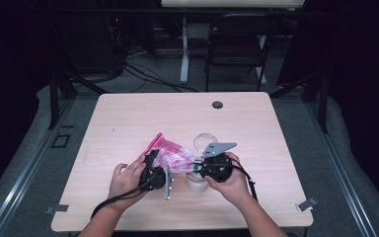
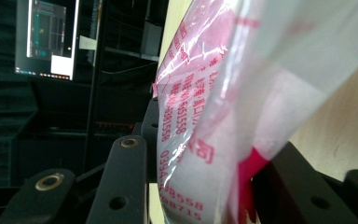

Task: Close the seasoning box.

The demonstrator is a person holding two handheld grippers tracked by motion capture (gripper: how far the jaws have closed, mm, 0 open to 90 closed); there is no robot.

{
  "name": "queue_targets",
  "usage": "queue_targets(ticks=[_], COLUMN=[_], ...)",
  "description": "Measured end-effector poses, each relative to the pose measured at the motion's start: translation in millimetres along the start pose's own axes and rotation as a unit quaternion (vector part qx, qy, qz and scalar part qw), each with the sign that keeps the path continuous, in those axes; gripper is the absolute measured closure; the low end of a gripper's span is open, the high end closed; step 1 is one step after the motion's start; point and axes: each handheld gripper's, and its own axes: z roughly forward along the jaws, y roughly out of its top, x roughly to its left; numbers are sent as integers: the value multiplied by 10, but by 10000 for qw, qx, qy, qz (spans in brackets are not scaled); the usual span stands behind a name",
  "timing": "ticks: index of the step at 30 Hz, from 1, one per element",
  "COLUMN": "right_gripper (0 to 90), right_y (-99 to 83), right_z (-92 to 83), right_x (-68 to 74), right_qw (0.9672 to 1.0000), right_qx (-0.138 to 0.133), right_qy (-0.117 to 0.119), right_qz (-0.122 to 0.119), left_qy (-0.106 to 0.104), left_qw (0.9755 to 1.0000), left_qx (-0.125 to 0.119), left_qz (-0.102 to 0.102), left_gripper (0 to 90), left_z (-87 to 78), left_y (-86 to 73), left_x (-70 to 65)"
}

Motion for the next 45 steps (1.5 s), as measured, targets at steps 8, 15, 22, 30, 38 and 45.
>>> queue_targets(ticks=[8,15,22,30,38,45], right_gripper=[900,900,900,900,872,797], right_y=[1,1,2,14,21,35], right_z=[8,20,19,5,0,-35], right_x=[12,17,26,41,40,33], right_qw=[10000,10000,10000,10000,9999,9997], right_qx=[10,11,-2,-46,-113,-259], right_qy=[-10,3,-18,-19,45,46], right_qz=[-24,-20,-31,-65,-19,25], left_qy=[-140,-212,-376,-643,-969,-1342], left_qw=[9997,9992,9983,9949,9911,9792], left_qx=[-33,-28,-41,-78,-4,-165], left_qz=[-217,-346,-445,-775,-916,-1515], left_gripper=[672,675,679,696,711,721], left_z=[12,17,37,72,123,192], left_y=[-19,-36,-53,-88,-119,-181], left_x=[-48,-88,-107,-103,-106,-100])
